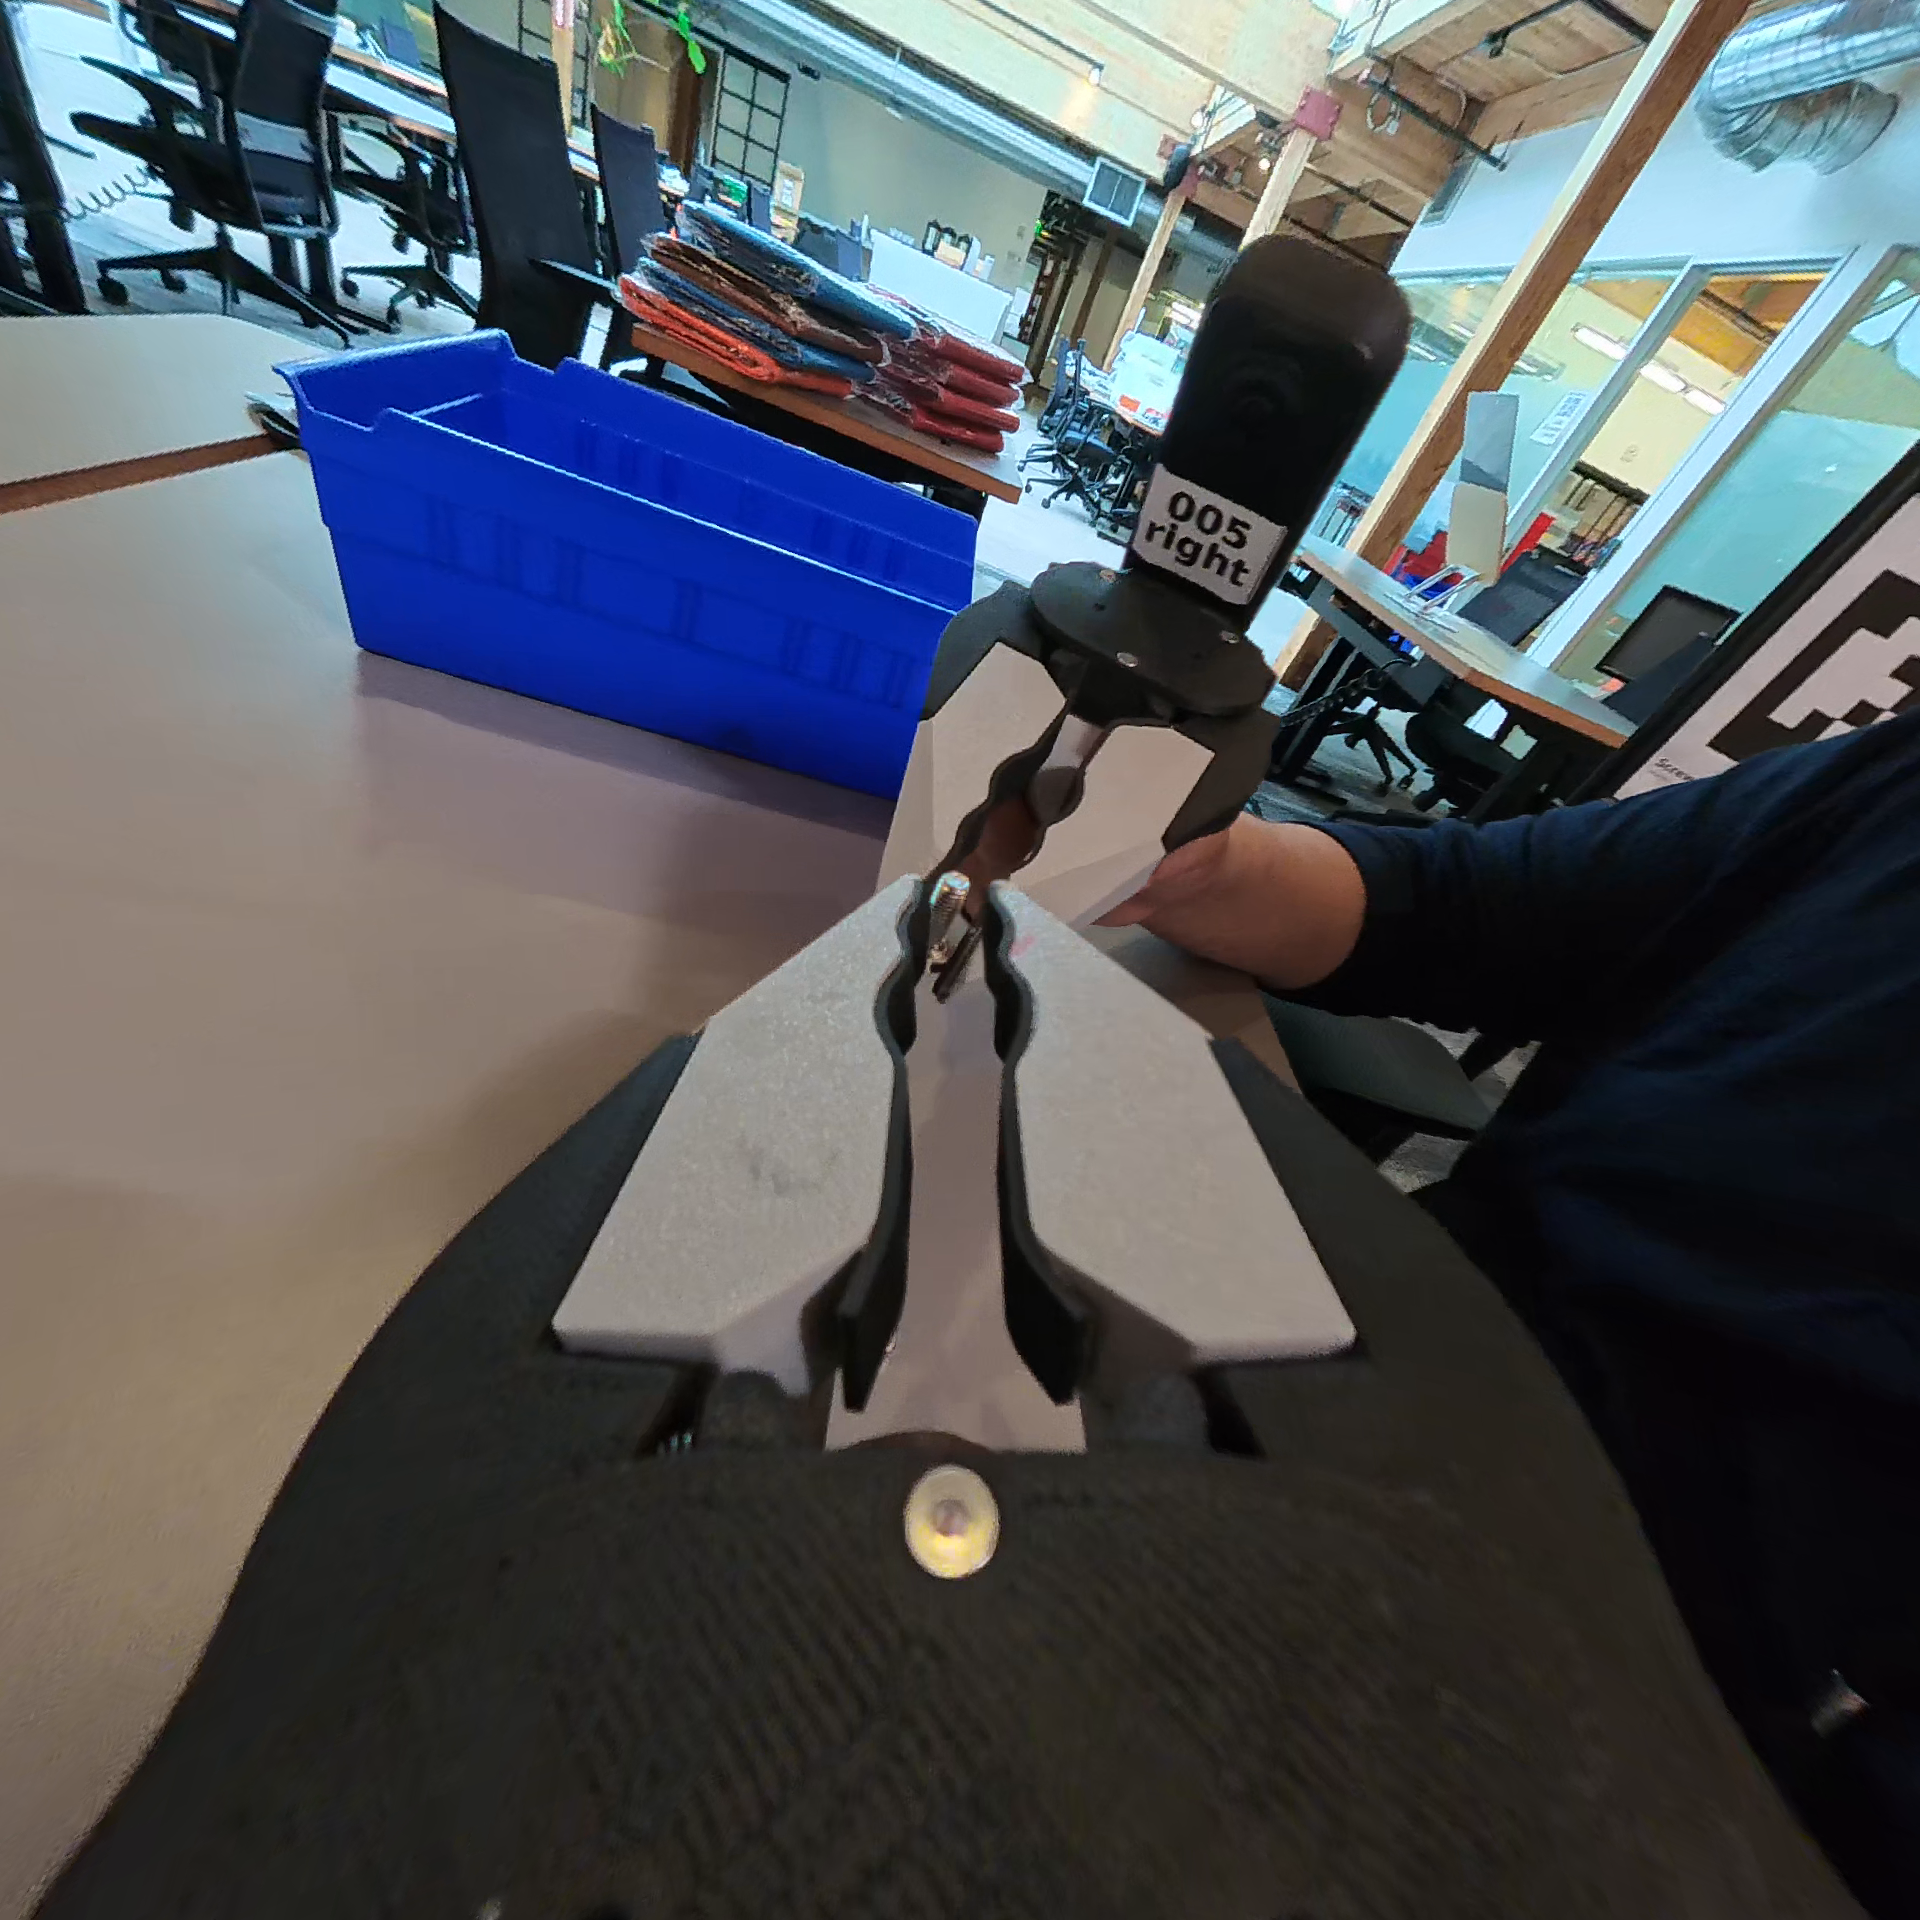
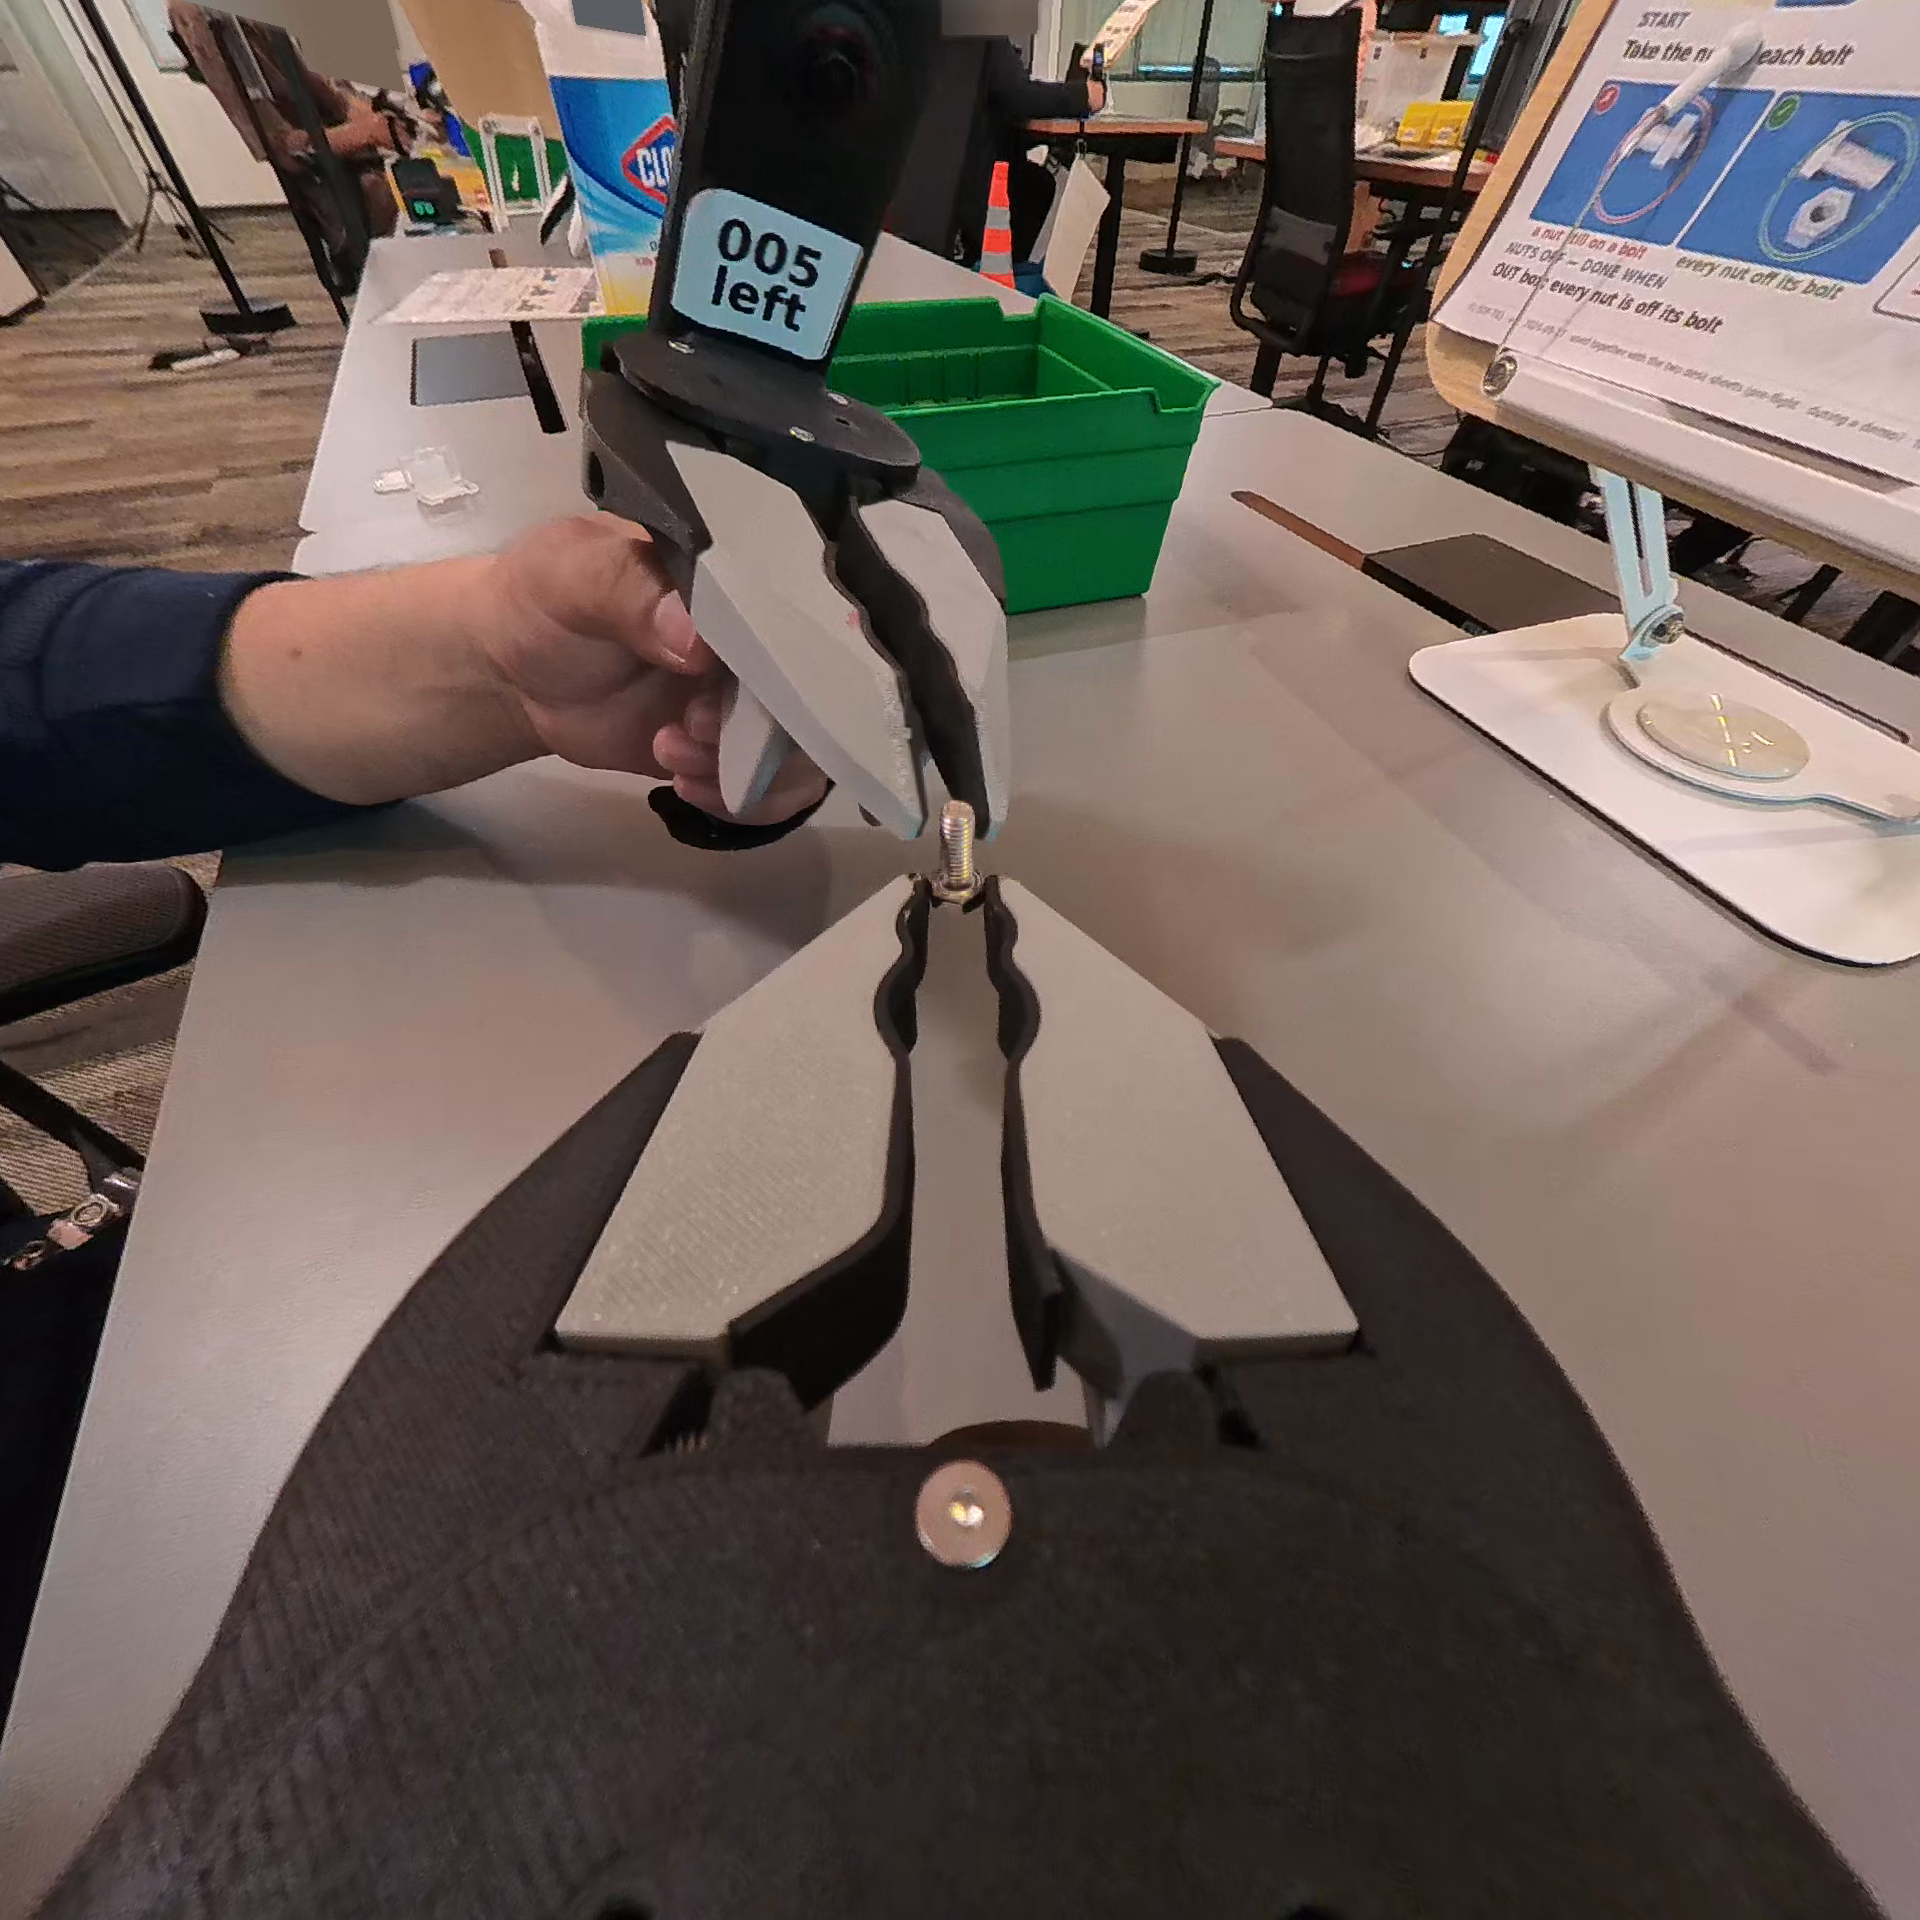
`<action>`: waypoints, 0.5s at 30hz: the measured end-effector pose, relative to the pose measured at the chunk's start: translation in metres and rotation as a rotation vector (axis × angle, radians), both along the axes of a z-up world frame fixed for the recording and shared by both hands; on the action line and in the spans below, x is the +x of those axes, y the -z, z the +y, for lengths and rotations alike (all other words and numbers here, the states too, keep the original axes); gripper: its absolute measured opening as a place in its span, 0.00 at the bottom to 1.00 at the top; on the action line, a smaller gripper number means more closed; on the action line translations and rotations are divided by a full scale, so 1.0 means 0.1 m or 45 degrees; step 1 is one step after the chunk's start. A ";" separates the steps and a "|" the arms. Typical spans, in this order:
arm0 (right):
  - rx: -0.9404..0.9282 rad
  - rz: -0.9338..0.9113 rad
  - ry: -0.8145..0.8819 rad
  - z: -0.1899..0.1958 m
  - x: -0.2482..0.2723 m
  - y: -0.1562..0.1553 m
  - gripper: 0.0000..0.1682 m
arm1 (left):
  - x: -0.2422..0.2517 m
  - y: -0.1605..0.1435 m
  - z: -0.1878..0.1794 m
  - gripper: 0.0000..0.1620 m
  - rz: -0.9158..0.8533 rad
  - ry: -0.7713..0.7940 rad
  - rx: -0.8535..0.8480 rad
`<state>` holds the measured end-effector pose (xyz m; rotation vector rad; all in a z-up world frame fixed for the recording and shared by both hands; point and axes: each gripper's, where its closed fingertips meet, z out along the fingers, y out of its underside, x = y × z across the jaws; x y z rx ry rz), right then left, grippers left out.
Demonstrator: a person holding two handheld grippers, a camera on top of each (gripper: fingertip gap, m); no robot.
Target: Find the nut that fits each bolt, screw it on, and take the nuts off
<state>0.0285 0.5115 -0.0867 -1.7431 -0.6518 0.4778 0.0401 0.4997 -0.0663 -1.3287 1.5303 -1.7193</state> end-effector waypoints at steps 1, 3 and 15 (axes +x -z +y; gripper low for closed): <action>0.006 -0.004 0.001 0.00 0.00 0.00 0.04 | 0.00 0.01 0.01 0.04 0.006 -0.006 0.010; 0.028 0.000 0.005 0.00 0.00 -0.04 0.04 | 0.01 0.05 0.00 0.03 0.026 -0.010 0.039; 0.006 0.009 -0.011 -0.02 0.00 -0.03 0.04 | 0.02 0.06 -0.01 0.03 0.015 -0.015 0.059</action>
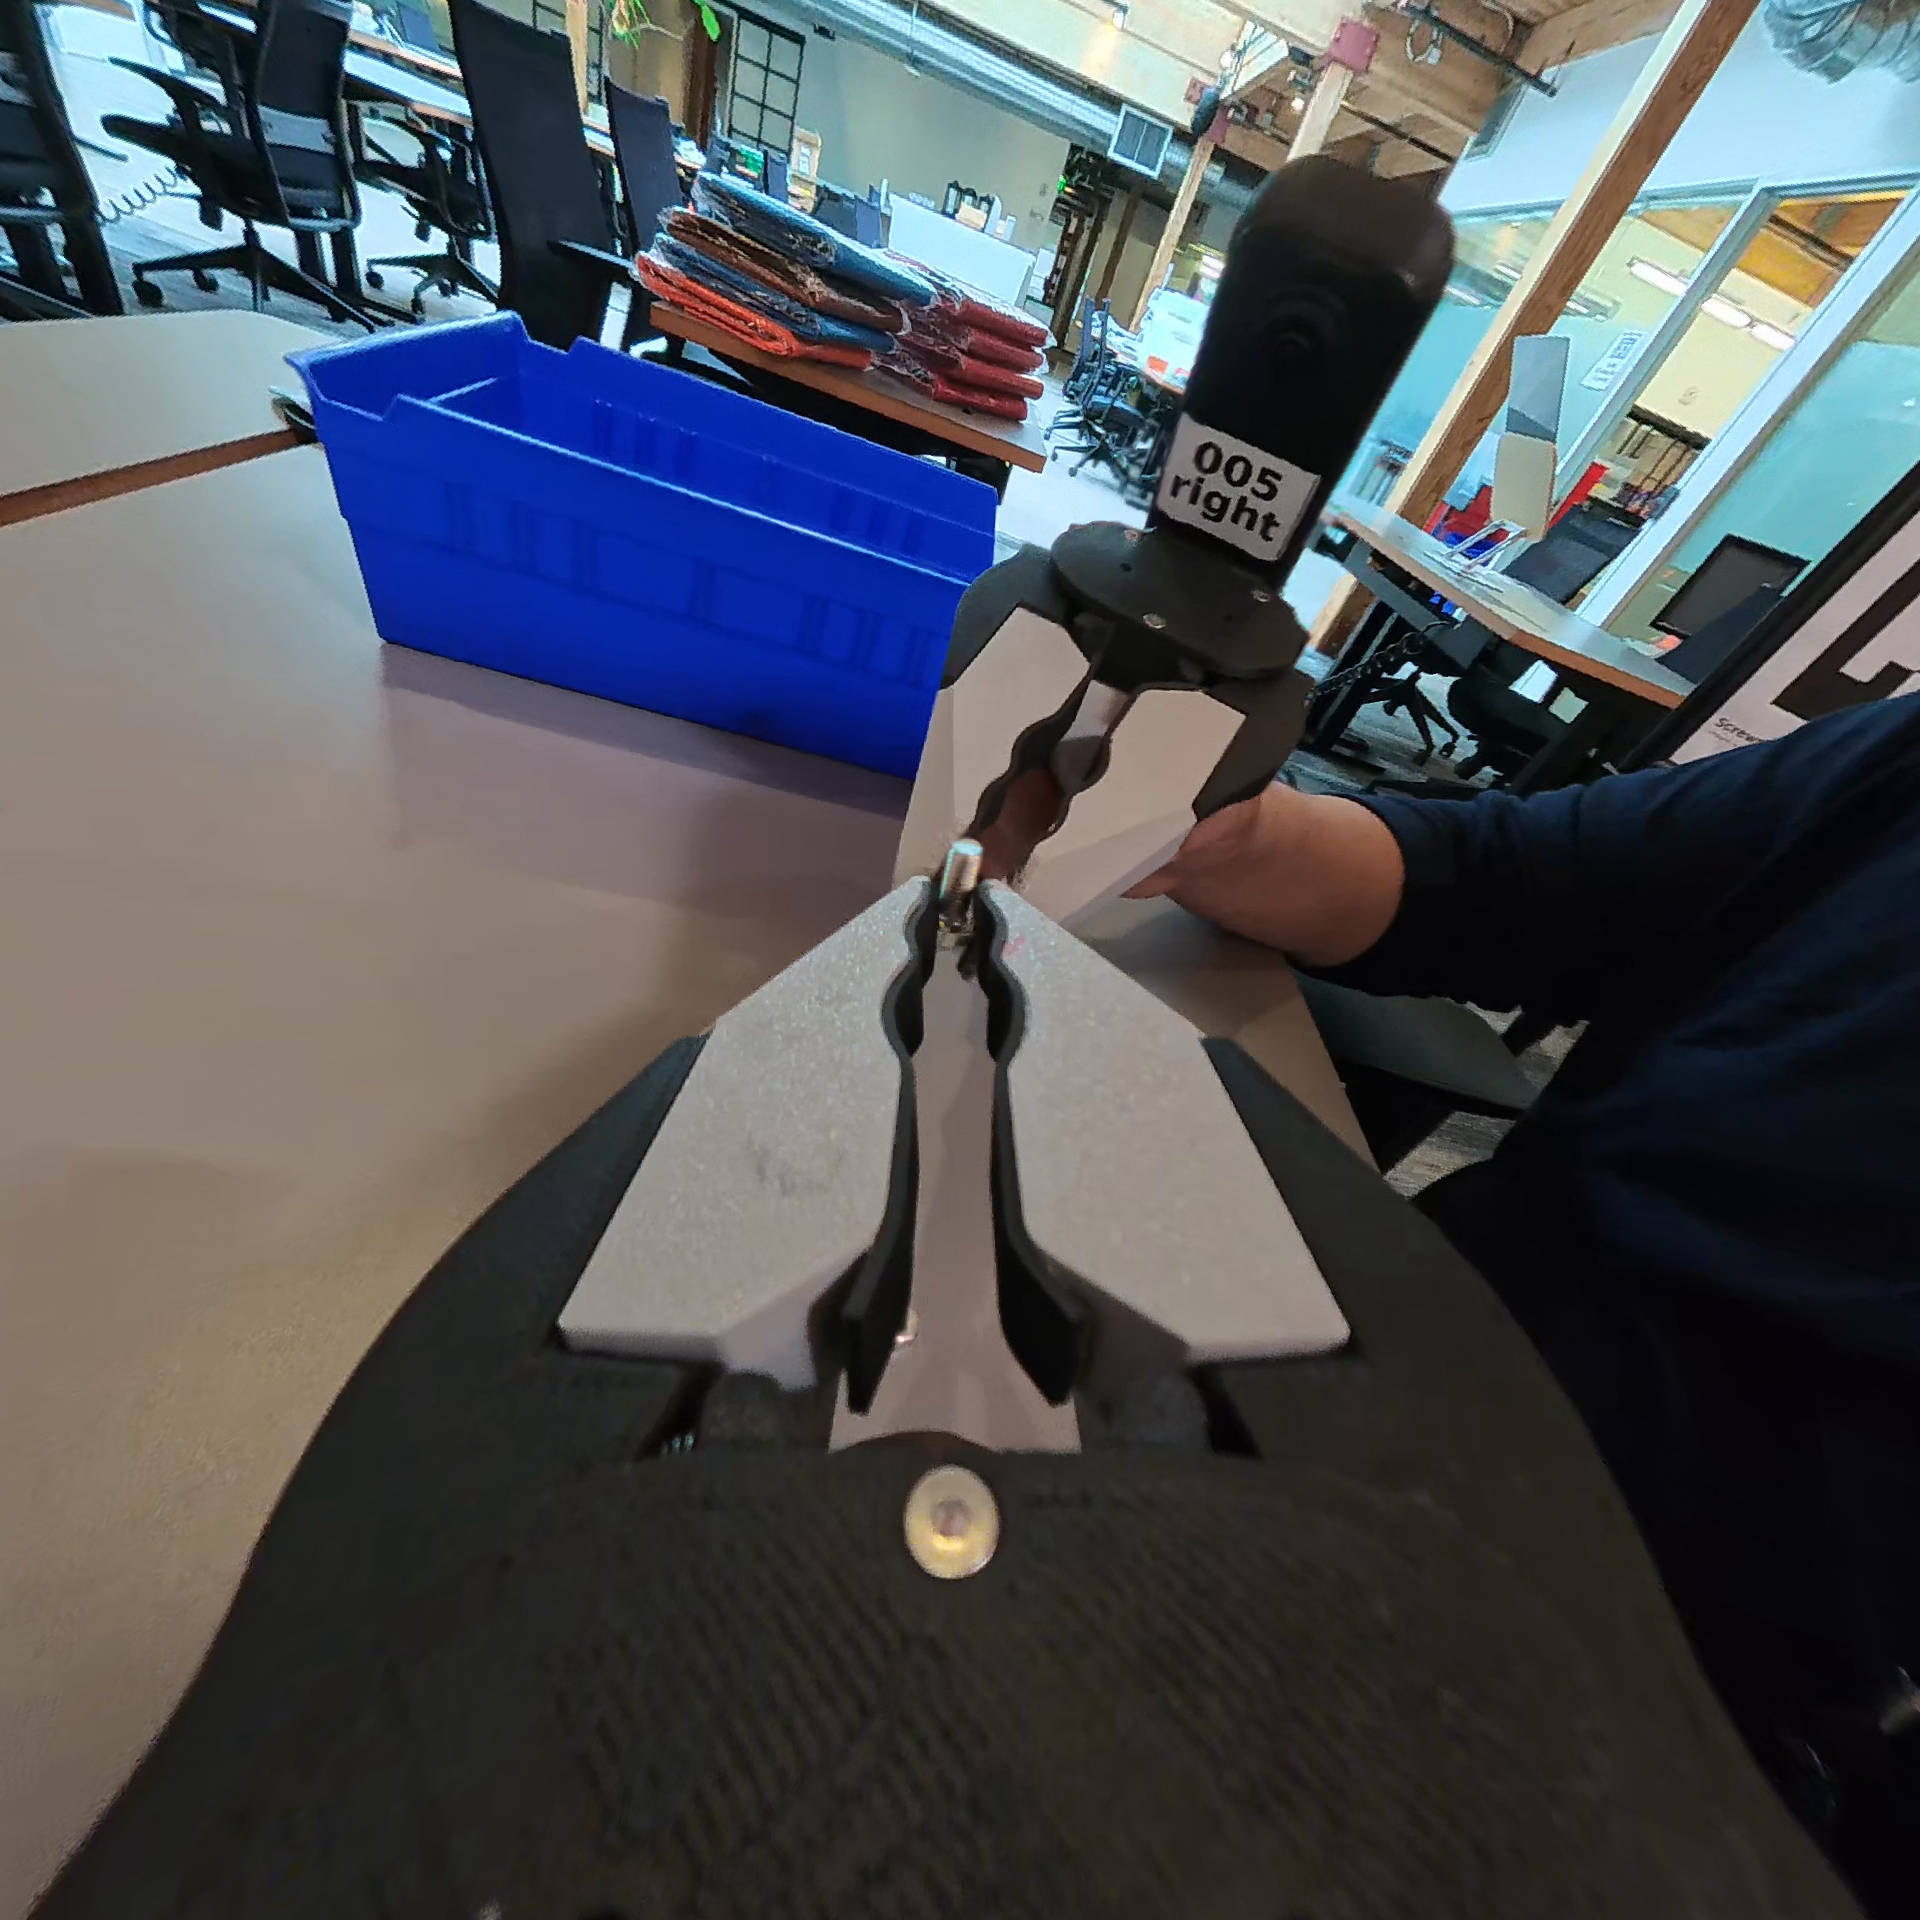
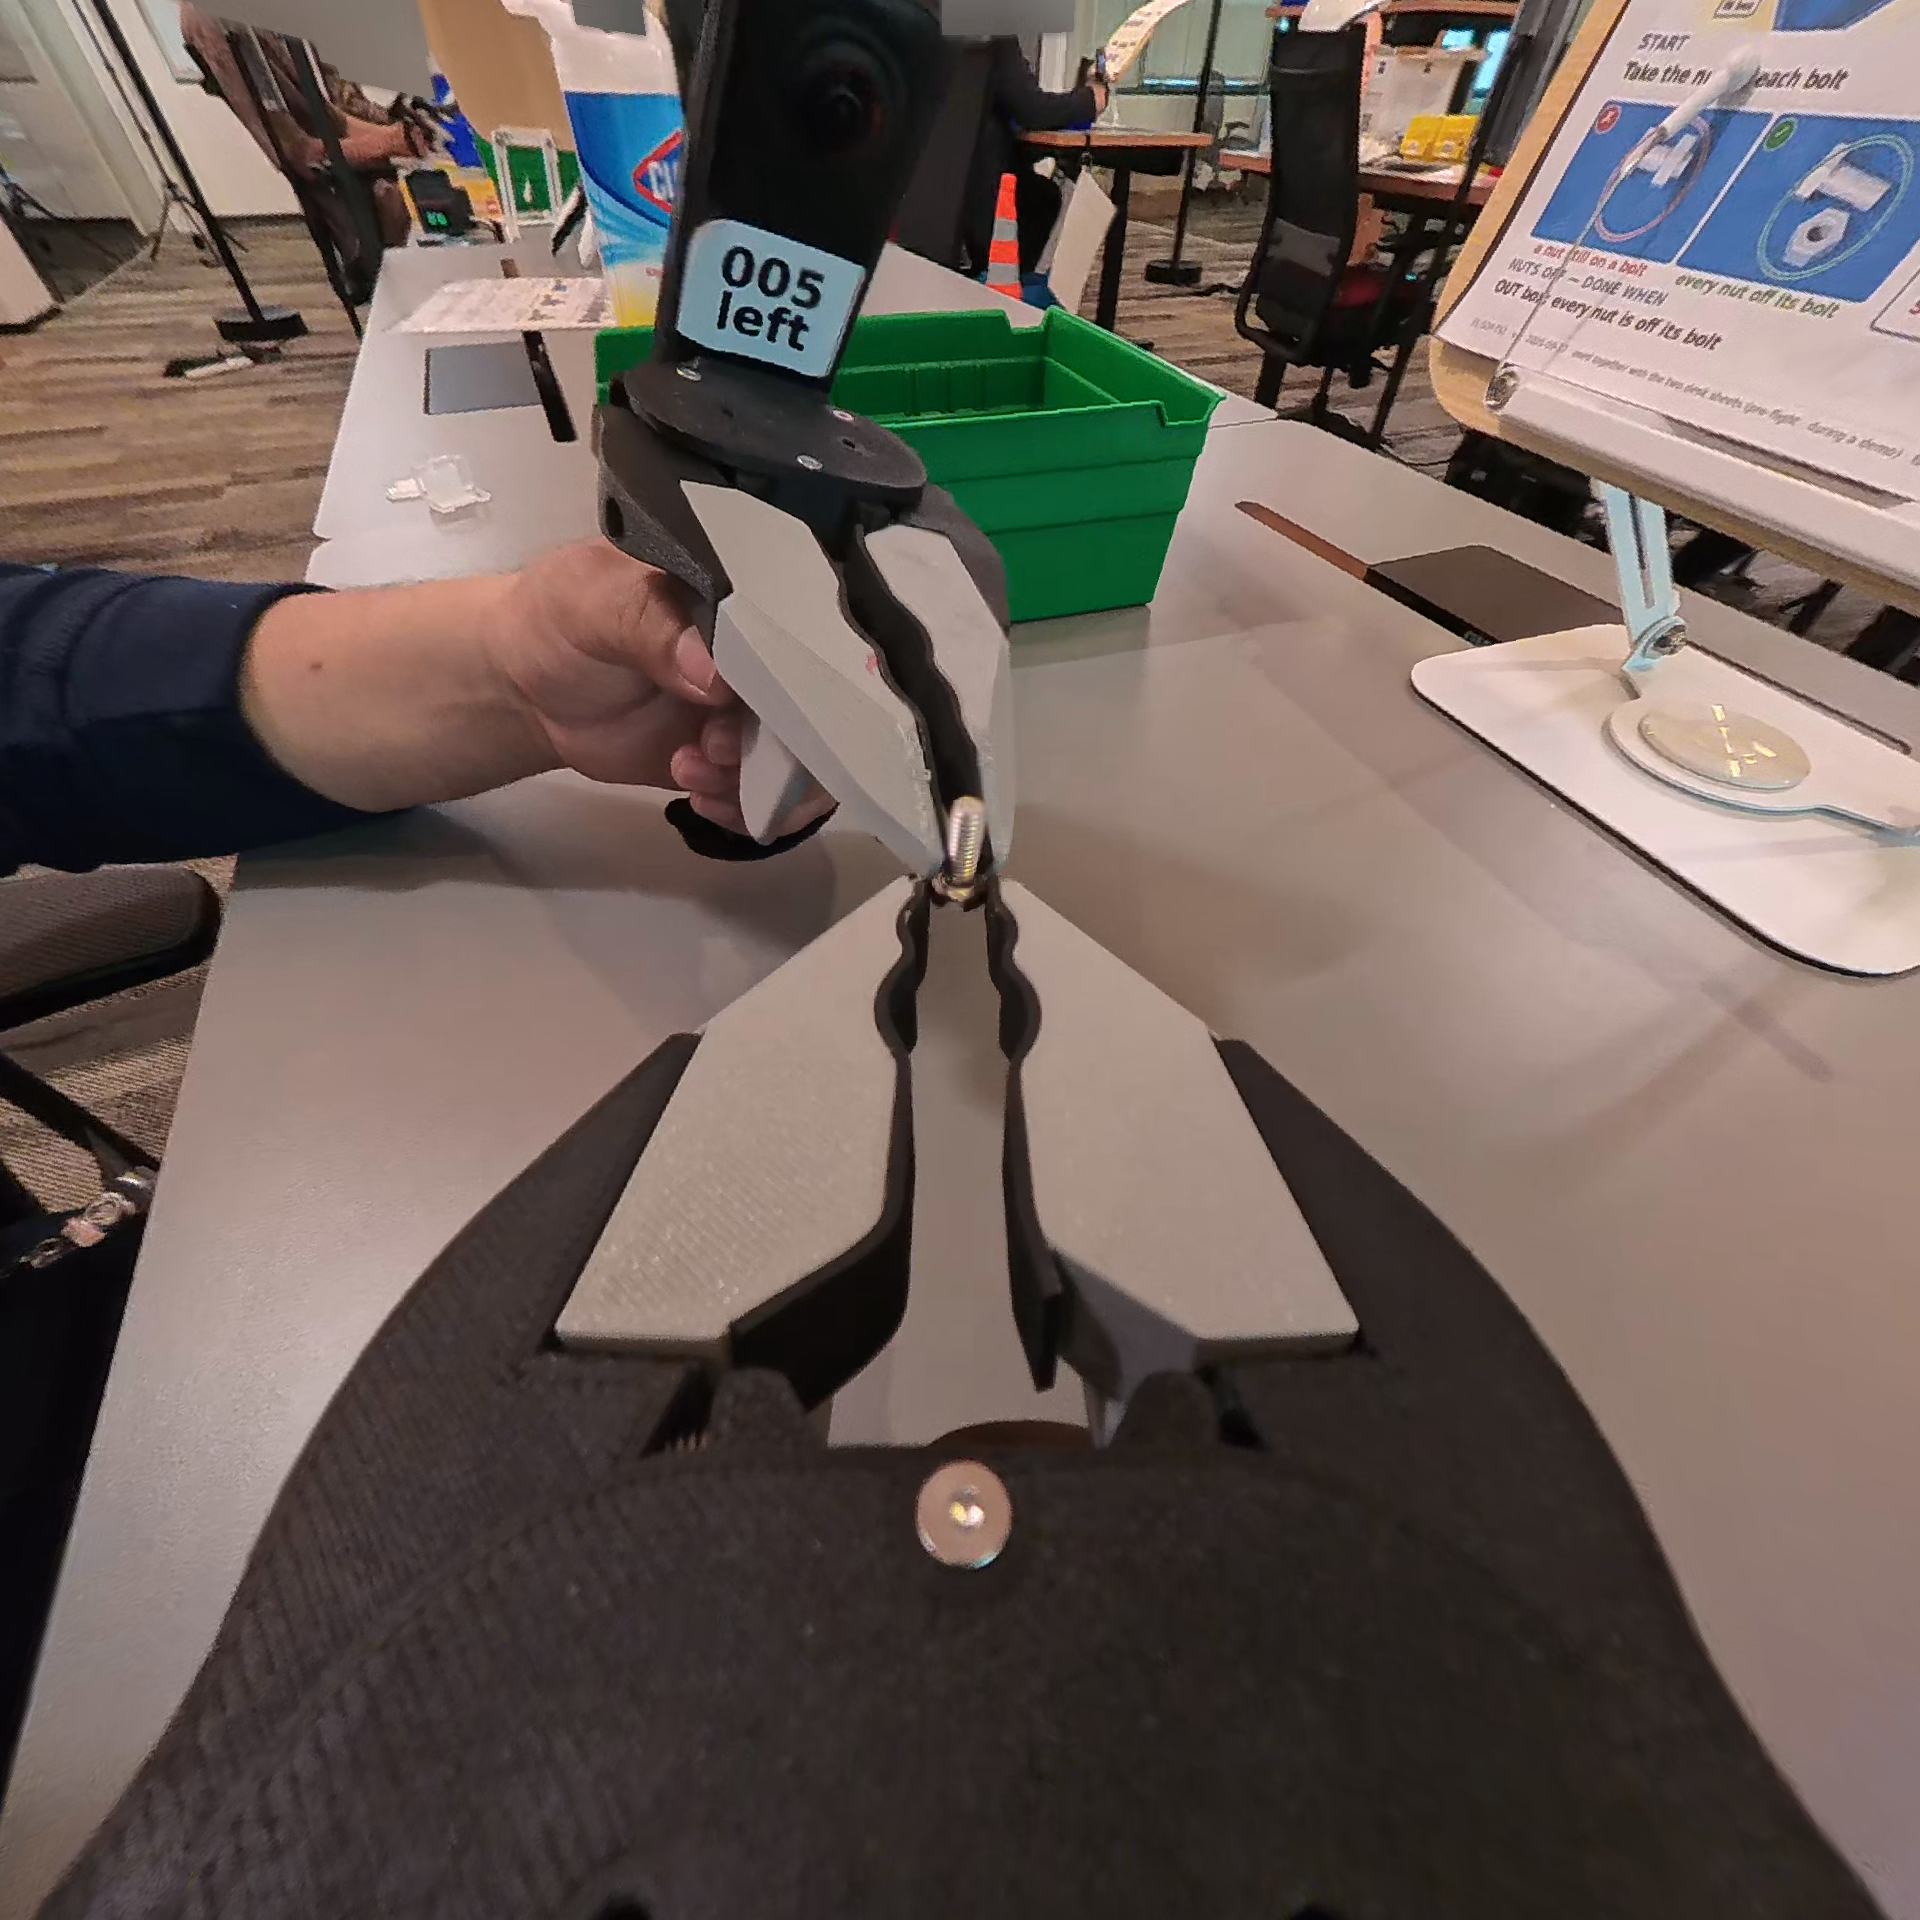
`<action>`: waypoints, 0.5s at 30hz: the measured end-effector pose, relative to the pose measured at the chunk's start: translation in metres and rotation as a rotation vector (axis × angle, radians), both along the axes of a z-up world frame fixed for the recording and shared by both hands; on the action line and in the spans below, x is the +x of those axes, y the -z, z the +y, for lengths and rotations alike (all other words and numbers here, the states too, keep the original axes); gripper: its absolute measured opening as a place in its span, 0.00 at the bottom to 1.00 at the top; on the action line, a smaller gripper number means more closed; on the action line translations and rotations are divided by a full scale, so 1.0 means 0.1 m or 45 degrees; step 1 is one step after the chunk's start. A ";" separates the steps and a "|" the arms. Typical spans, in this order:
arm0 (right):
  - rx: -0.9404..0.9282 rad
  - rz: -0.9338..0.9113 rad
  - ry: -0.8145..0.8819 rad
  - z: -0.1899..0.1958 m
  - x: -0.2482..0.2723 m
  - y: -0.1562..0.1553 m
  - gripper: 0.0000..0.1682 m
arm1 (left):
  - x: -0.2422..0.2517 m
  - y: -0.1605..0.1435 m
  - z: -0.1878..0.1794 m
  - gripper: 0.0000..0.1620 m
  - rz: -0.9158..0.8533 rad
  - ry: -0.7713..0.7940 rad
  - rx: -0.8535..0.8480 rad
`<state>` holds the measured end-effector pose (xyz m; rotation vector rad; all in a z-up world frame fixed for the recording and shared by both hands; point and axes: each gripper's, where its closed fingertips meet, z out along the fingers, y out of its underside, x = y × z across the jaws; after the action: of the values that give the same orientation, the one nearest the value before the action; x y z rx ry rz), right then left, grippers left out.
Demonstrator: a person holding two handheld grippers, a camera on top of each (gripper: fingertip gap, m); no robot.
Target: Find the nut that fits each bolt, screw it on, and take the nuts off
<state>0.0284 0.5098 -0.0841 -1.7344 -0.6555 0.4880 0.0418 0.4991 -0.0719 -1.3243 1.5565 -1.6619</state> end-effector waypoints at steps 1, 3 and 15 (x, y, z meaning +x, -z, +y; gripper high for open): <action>-0.020 0.020 -0.020 -0.01 -0.02 0.01 0.04 | 0.00 0.00 0.01 0.02 -0.005 -0.011 0.021; -0.061 0.047 -0.035 -0.01 -0.04 0.04 0.07 | 0.00 0.04 0.01 0.02 0.017 -0.034 0.087; -0.034 0.161 0.011 0.00 0.14 -0.12 0.06 | -0.02 0.05 0.05 0.02 0.055 -0.035 0.068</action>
<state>0.0426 0.5100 -0.0724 -1.7151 -0.5537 0.5973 0.0397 0.5037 -0.0770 -1.3564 1.5891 -1.5743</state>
